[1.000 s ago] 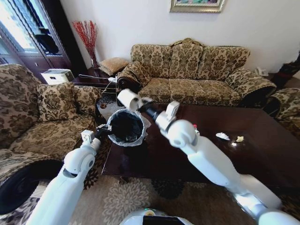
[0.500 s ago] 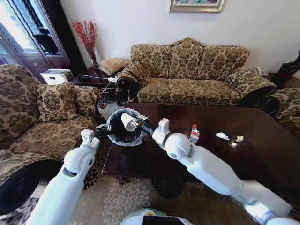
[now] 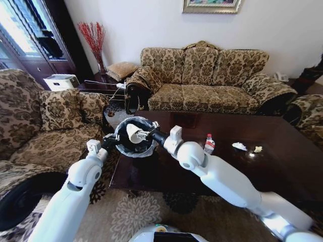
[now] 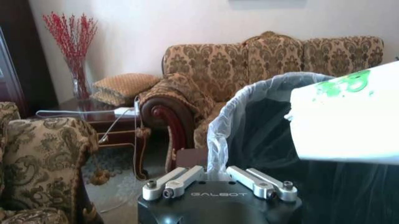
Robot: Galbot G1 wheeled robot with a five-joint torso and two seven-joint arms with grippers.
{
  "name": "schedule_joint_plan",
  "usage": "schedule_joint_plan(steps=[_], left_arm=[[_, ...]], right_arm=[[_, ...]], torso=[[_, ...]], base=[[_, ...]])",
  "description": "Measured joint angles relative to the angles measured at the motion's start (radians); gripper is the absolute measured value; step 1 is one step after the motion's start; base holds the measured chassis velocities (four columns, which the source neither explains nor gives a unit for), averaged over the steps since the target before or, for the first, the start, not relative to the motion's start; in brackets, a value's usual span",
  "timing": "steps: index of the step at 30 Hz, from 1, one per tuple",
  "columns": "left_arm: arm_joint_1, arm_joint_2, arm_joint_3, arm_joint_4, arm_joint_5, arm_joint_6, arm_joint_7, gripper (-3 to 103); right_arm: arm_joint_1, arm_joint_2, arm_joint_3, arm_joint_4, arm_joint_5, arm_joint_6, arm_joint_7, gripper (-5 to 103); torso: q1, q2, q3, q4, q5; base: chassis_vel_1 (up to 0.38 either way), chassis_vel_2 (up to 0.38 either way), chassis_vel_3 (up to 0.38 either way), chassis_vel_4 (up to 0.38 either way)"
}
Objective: Move to the front of the table and place the trash on the table into the trash bin.
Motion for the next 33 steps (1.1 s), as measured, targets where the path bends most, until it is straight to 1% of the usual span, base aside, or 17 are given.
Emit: schedule_joint_plan(steps=[2, 3, 6, 7, 11, 12, 14, 16, 19, 21, 22, 25, 27, 30, 31, 32, 33], left_arm=[[0.001, 0.000, 0.000, -0.002, 0.000, 0.000, 0.000, 1], [0.002, 0.000, 0.000, -0.003, 0.000, 0.000, 0.000, 1], [0.005, 0.000, -0.003, -0.005, 0.000, -0.001, 0.001, 1], [0.005, 0.000, -0.003, -0.005, 0.000, -0.001, 0.001, 1], [0.006, -0.006, -0.003, -0.008, 0.000, -0.002, 0.001, 1], [0.006, -0.006, -0.003, -0.008, 0.000, -0.002, 0.001, 1], [0.005, -0.008, -0.001, -0.009, -0.001, -0.003, 0.001, 1], [0.003, -0.007, 0.001, -0.013, -0.001, -0.006, 0.001, 1], [0.002, -0.006, 0.000, -0.015, -0.001, -0.006, 0.001, 1], [0.002, -0.006, -0.004, -0.016, -0.001, -0.008, 0.001, 1], [0.002, -0.006, -0.004, -0.016, -0.001, -0.008, 0.001, 1], [0.005, -0.011, -0.009, -0.011, -0.001, -0.018, 0.001, 1], [0.005, -0.012, -0.009, -0.008, 0.000, -0.019, 0.001, 1], [0.003, -0.023, -0.011, 0.001, 0.003, -0.021, 0.001, 1], [0.003, -0.030, -0.012, 0.002, 0.003, -0.023, 0.001, 1], [0.003, -0.030, -0.012, 0.002, 0.003, -0.023, 0.001, 1], [0.004, -0.038, -0.013, 0.000, 0.005, -0.024, 0.001, 1]], right_arm=[[0.013, -0.002, -0.003, 0.005, 0.017, -0.012, 0.022, 97], [0.022, -0.006, -0.005, 0.010, 0.027, -0.021, 0.037, 99], [0.055, -0.027, -0.023, 0.037, 0.085, -0.056, 0.099, 100], [0.055, -0.027, -0.023, 0.037, 0.085, -0.056, 0.099, 100], [0.114, -0.045, -0.064, 0.060, 0.209, -0.105, 0.201, 100], [0.114, -0.045, -0.064, 0.060, 0.209, -0.105, 0.201, 100], [0.133, -0.043, -0.079, 0.060, 0.241, -0.127, 0.232, 100], [0.146, -0.030, -0.089, 0.058, 0.245, -0.136, 0.252, 100], [0.146, -0.022, -0.090, 0.054, 0.226, -0.129, 0.252, 100], [0.137, -0.023, -0.069, 0.055, 0.174, -0.102, 0.224, 100], [0.137, -0.023, -0.069, 0.055, 0.174, -0.102, 0.224, 100], [0.110, -0.061, -0.013, 0.070, 0.069, -0.058, 0.154, 100], [0.099, -0.075, 0.007, 0.074, 0.046, -0.048, 0.139, 100], [0.020, -0.134, 0.103, 0.091, -0.020, -0.021, 0.077, 100], [-0.034, -0.160, 0.153, 0.095, -0.044, -0.012, 0.059, 100], [-0.034, -0.160, 0.153, 0.095, -0.044, -0.012, 0.059, 100], [-0.114, -0.186, 0.224, 0.097, -0.079, -0.008, 0.041, 100]], torso=[[0.000, 0.000, 0.000, 0.0000, 0.0000], [0.000, 0.000, 0.000, 0.0000, 0.0000], [0.000, 0.000, 0.000, -0.0002, 0.0000], [0.000, 0.000, 0.000, -0.0002, 0.0000], [0.000, 0.000, 0.000, -0.0002, 0.0000], [0.000, 0.000, 0.000, -0.0002, 0.0000], [0.000, 0.000, 0.000, -0.0001, -0.0001], [0.000, 0.000, 0.000, -0.0002, -0.0001], [0.000, 0.000, 0.000, -0.0001, 0.0000], [0.000, 0.000, 0.000, 0.0000, 0.0000], [0.000, 0.000, 0.000, 0.0000, 0.0000], [0.000, 0.000, 0.000, 0.0000, 0.0001], [0.000, 0.000, 0.000, -0.0002, 0.0000], [0.000, 0.000, 0.000, -0.0001, 0.0000], [0.000, 0.000, 0.000, 0.0000, 0.0001], [0.000, 0.000, 0.000, 0.0000, 0.0001], [0.000, 0.000, 0.000, -0.0003, 0.0002]], base=[[0.000, 0.000, 0.000, 0.000], [0.000, 0.000, 0.000, 0.000], [0.000, 0.000, 0.000, 0.000], [0.000, 0.000, 0.000, 0.000], [0.000, 0.000, 0.000, 0.000], [0.000, 0.000, 0.000, 0.000], [0.000, 0.000, 0.000, 0.000], [0.000, 0.000, 0.000, 0.000], [0.000, 0.000, 0.000, 0.000], [0.000, 0.000, 0.000, 0.000], [0.000, 0.000, 0.000, 0.000], [0.000, 0.000, 0.000, 0.000], [0.000, 0.000, 0.000, 0.000], [0.000, 0.000, 0.000, 0.000], [0.000, 0.000, 0.000, 0.000], [0.000, 0.000, 0.000, 0.000], [0.000, 0.000, 0.000, 0.000]])
